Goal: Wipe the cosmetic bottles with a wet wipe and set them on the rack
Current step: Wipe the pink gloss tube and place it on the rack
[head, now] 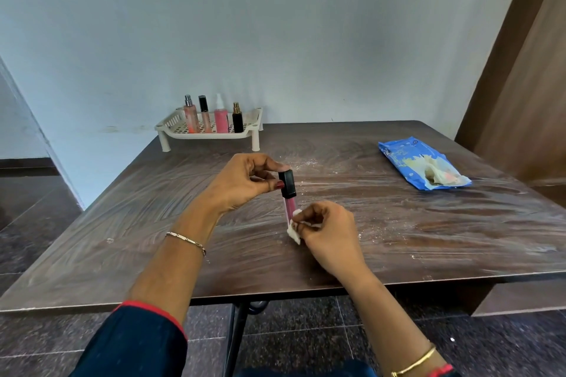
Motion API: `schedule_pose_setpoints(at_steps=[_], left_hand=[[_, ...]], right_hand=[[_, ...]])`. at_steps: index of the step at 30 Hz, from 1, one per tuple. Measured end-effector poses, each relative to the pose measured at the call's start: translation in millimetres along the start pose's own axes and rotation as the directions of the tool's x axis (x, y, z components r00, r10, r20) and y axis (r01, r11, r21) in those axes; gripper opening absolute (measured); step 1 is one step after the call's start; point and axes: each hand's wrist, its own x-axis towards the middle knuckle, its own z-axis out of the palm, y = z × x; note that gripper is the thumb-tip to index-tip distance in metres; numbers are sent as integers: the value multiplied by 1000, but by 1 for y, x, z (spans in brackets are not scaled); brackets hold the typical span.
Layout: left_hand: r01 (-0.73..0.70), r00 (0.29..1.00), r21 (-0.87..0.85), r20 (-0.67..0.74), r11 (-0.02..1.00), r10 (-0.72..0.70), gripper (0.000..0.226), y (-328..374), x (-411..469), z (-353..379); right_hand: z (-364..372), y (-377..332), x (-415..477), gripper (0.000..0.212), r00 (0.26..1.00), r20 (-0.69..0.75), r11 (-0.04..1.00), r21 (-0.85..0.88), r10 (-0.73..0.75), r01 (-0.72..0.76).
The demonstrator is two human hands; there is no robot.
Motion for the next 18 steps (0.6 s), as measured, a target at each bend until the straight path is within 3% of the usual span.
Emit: schedule_pose_setpoints(at_steps=[9,18], left_hand=[[-19,999,-26,36,999,20,22,5,-1,1],[4,1000,-72,3,997,-4,24,0,2,7]], right_hand=[[-4,-27,26,16,982,-139,985,99,-124,139],[0,-7,2,20,994,-14,978,-181,-106,102]])
